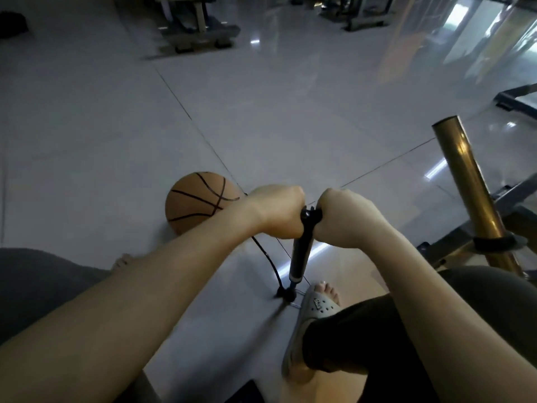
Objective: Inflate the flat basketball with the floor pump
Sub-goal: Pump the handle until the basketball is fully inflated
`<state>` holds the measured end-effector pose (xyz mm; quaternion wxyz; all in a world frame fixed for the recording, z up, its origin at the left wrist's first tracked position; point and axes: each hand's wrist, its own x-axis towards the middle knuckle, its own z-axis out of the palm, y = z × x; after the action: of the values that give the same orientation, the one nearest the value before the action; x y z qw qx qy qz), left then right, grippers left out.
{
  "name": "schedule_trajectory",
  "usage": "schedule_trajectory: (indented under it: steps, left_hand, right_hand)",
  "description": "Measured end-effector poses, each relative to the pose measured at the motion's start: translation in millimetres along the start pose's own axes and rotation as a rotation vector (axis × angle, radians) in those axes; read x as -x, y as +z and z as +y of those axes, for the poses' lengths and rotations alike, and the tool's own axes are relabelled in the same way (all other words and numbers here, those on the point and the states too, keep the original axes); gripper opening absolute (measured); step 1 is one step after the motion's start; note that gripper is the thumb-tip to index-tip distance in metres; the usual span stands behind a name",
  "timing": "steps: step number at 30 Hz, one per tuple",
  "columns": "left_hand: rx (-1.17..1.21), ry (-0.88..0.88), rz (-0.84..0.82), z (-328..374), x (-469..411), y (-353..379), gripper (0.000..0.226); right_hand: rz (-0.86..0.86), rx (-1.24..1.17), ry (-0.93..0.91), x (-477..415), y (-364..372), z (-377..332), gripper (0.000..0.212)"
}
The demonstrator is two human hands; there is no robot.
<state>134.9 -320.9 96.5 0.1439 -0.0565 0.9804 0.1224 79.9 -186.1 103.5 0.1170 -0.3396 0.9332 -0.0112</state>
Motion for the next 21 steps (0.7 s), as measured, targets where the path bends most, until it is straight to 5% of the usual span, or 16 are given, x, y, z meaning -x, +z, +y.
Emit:
schedule_trajectory:
  steps: [10,14,21]
  left_hand:
    - [0.123,-0.071,-0.116,-25.2,-25.1,116.3,0.014]
    - [0.132,-0.092,-0.141,-25.3,-16.1,110.3,0.013]
    - [0.049,-0.064,-0.037,-19.8,10.3,15.5,0.016]
  right_hand:
    - [-0.338,0.097,-0.031,-42.9,110.3,-2.9,0.017]
    - [-0.296,0.129,-0.068,-37.1,103.9,-7.7,0.021]
    - [0.024,0.043,-0.101,-14.8,18.5,-18.6,0.023]
